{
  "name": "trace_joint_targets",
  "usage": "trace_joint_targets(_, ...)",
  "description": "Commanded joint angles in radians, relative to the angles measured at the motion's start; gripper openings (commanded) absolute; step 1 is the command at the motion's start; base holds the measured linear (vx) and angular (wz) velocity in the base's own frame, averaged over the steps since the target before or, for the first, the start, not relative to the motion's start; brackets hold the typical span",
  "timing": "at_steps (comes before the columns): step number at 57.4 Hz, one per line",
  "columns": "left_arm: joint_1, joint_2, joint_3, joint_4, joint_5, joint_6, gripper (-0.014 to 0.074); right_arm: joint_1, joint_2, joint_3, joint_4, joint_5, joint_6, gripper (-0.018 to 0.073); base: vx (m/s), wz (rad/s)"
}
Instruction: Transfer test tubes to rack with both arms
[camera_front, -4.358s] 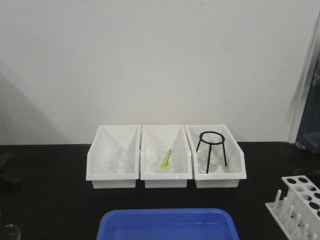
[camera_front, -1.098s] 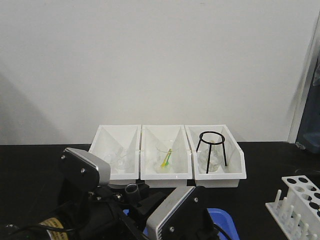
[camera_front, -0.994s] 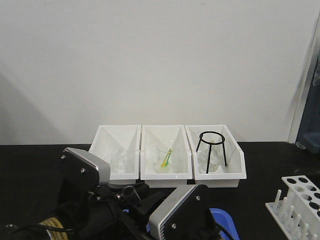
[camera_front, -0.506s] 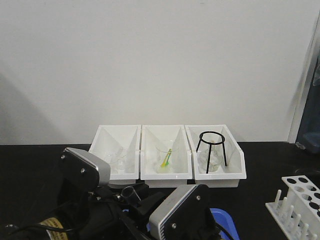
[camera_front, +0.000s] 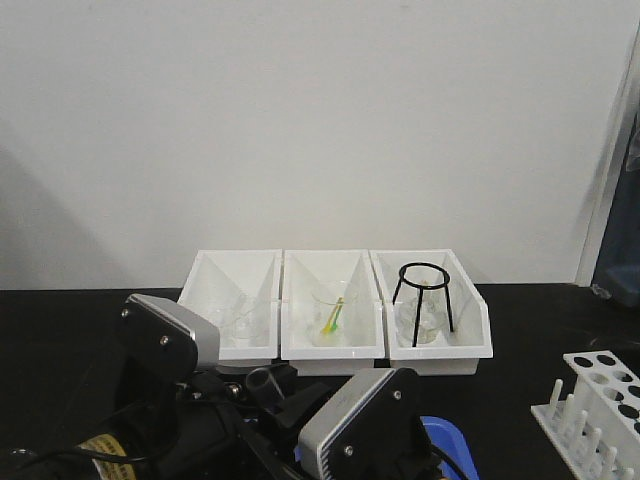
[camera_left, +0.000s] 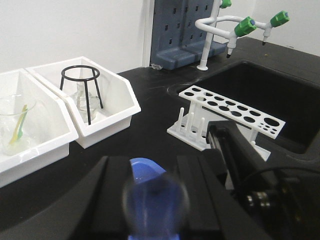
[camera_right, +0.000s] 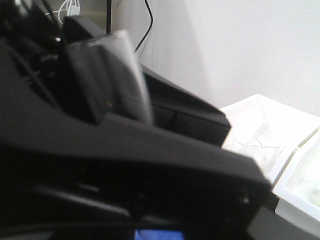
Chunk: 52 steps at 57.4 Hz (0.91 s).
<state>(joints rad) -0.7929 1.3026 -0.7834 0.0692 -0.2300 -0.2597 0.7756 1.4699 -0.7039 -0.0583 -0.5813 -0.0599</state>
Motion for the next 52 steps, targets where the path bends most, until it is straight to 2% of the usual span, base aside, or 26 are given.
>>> trace_joint_targets(1,-0.004,-0.025,-0.032,-0.009,-0.101,-0.004,0.0466,0.002,-0.03,-0.034,-0.022,-0.087,-0.005,-0.0011,0.0,0.0)
trace_joint_targets(9,0.008,-0.025,-0.032,-0.009,-0.1,-0.004,0.0535,0.002,-0.03,-0.034,-0.023,-0.093,-0.005,-0.0011,0.0,0.0)
trace_joint_targets(17,0.008,-0.03,-0.032,-0.009,-0.131,-0.003,0.0533,0.002,-0.03,-0.034,-0.023,-0.097,-0.005,-0.0011,0.0,0.0)
trace_joint_targets(30,0.008,-0.064,-0.032,-0.009,-0.263,0.048,0.053,0.002,-0.03,-0.034,-0.022,-0.097,-0.005,-0.0011,0.0,0.0)
trace_joint_targets(52,0.008,-0.105,-0.044,-0.009,-0.302,0.049,0.053,0.002,-0.03,-0.034,-0.021,-0.085,-0.005,-0.0011,0.0,0.0)
